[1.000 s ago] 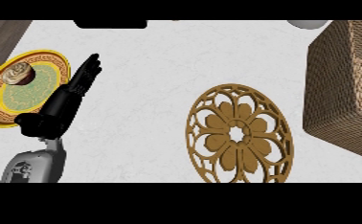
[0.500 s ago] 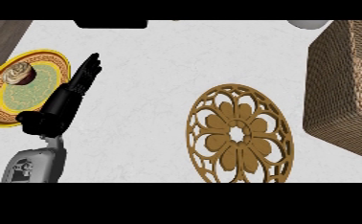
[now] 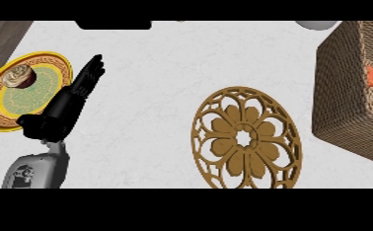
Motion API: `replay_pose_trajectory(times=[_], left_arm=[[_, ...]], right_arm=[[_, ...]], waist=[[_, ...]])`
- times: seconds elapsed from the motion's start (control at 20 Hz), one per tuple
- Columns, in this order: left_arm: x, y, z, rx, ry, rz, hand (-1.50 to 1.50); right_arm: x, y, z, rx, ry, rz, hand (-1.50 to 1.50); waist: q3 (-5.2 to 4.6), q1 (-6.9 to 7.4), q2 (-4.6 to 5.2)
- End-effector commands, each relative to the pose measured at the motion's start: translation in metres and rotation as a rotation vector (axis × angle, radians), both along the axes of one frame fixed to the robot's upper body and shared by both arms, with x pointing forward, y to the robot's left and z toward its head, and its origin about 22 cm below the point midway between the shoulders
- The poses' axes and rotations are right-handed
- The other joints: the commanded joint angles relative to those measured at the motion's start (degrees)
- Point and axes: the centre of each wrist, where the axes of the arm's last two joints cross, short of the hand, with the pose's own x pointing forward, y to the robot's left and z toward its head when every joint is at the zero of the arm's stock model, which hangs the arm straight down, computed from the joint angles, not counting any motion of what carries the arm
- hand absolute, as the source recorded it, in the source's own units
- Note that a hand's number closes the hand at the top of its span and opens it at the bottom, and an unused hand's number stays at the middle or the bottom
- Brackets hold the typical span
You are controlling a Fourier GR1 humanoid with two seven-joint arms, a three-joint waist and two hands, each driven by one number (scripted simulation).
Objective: Pick the squash from the placemat and place it in the basket
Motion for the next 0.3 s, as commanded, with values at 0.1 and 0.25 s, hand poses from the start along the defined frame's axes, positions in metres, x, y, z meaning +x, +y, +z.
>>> replay_pose_trajectory(times=[0.1, 0.25], left_arm=[[0.008, 0.011, 0.002, -0.006, 0.02, 0.007, 0.0], [0.003, -0.008, -0.002, -0.008, -0.003, -0.011, 0.0]], right_arm=[[-0.021, -0.025, 0.017, 0.179, -0.103, -0.022, -1.5], [-0.034, -0.055, 0.03, 0.271, -0.061, -0.019, -1.5]], waist=[[0.0, -0.56, -0.07], [0.03, -0.08, 0.06]])
